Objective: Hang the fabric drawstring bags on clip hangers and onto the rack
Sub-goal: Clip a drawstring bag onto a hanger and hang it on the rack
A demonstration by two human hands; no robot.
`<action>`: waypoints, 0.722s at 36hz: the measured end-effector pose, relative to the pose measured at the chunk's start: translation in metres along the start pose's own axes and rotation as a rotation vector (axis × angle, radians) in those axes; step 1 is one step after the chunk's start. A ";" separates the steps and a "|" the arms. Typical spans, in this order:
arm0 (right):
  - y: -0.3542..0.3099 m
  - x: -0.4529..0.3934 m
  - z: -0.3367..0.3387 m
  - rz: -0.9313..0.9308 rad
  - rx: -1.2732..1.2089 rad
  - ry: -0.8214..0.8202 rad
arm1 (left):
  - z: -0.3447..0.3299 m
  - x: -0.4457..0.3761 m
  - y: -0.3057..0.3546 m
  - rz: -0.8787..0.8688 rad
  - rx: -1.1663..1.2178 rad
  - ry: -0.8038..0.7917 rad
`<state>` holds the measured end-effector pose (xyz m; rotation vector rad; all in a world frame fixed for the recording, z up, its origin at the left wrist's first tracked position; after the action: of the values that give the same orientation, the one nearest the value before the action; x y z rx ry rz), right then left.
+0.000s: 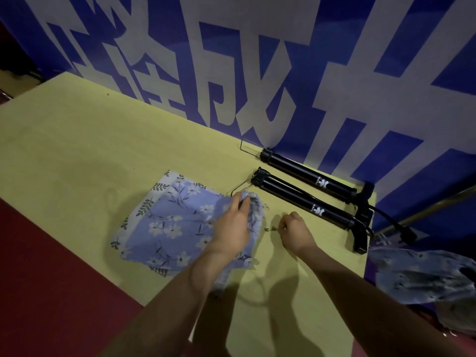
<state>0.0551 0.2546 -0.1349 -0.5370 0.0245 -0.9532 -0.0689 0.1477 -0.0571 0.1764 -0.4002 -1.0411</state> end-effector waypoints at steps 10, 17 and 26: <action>-0.005 0.010 0.017 -0.055 -0.162 0.055 | 0.009 0.004 -0.002 -0.082 0.049 -0.045; -0.007 0.019 0.034 -0.083 -0.257 0.094 | 0.023 0.009 -0.001 -0.127 -0.114 -0.054; -0.065 0.035 0.063 0.066 -0.648 0.255 | 0.034 0.012 -0.012 -0.152 -0.054 -0.106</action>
<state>0.0414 0.2240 -0.0435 -0.9981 0.5931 -0.9371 -0.0867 0.1330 -0.0267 0.1047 -0.4589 -1.2129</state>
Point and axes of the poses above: each hand's wrist, its own x-axis away from the middle knuckle, its own z-axis out of the back of the hand, y = z × x, the point moved 6 cm from there along -x, towards the middle knuckle, and after that the axes turned 1 degree about y, right-handed, at the moved point
